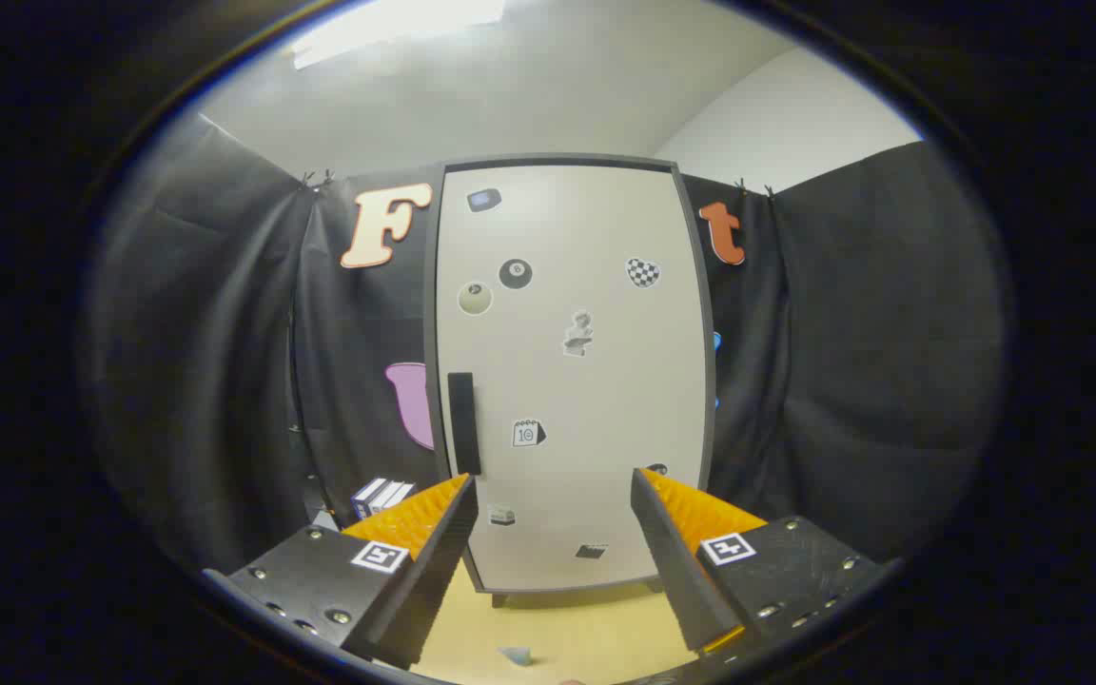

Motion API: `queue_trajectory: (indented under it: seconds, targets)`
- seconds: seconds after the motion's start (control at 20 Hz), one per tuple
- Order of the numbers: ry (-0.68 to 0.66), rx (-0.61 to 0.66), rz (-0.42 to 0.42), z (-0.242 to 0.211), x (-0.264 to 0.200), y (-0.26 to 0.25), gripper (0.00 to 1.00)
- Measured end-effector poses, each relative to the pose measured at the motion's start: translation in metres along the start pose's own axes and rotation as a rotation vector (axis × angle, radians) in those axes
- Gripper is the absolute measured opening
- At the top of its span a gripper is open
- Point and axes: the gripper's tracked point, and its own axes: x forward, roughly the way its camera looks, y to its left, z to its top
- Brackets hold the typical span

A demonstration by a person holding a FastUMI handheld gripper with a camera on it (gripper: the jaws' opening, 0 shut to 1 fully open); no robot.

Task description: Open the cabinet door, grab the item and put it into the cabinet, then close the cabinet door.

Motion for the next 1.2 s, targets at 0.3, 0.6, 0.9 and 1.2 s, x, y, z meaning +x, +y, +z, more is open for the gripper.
queue_trajectory:
  seconds: [0.3,0.6,0.9,1.2]
  targets:
    - [0.008,-0.014,0.003,-0.003,0.012,-0.002,0.96]
    - [0.006,-0.019,0.007,-0.003,0.021,0.003,0.96]
    - [0.019,-0.010,0.013,-0.005,0.036,0.001,0.96]
    - [0.036,-0.003,0.060,-0.011,0.068,0.026,0.98]
